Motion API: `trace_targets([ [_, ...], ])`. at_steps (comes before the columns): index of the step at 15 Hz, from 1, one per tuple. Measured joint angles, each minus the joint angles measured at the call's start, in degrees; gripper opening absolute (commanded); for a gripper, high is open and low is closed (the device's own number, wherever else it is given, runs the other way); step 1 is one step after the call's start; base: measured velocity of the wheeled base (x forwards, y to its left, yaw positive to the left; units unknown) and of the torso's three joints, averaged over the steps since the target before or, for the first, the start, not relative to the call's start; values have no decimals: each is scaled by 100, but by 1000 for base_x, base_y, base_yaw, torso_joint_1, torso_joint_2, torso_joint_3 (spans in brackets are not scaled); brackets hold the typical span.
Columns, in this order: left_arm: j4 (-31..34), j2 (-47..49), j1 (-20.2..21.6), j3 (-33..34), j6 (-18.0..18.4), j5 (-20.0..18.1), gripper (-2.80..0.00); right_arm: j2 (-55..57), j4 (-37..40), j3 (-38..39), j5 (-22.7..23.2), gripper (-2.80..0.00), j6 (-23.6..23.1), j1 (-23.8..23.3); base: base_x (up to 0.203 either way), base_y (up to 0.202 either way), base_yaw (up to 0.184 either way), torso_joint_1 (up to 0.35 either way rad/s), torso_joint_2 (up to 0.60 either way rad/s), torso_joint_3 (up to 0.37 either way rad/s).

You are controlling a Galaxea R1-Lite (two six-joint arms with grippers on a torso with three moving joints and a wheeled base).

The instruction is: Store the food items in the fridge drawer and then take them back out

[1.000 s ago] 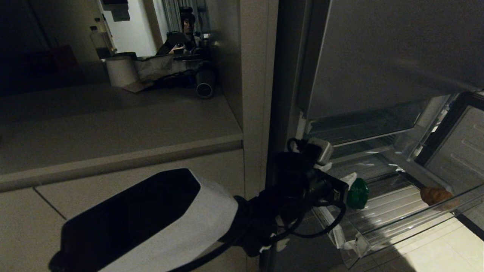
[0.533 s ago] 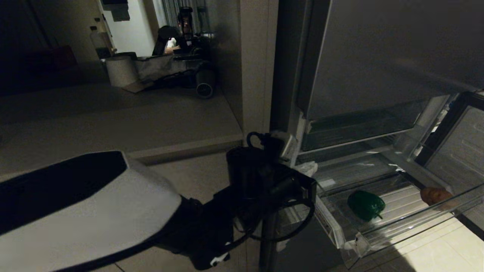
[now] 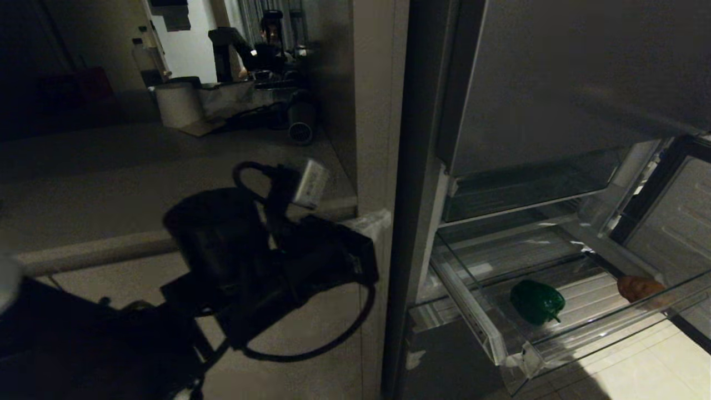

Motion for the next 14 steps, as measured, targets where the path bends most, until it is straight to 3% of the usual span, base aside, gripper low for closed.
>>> trace_targets([
  [3, 84, -1006, 550, 626, 0, 31, -280, 0, 0, 0, -1, -280, 2, 2, 0, 0, 0, 0, 0, 0],
  [7, 822, -2676, 1939, 1245, 4, 61, -280, 2, 0, 0, -1, -280, 2, 2, 0, 0, 0, 0, 0, 0],
  [10, 2181, -4403, 3044, 1535, 94, 98, -280, 0, 0, 0, -6, -280, 2, 0, 0, 0, 0, 0, 0, 0],
  [14, 4948, -6813, 3886, 1816, 172, 393, -280, 0, 0, 0, -4, -280, 2, 2, 0, 0, 0, 0, 0, 0],
])
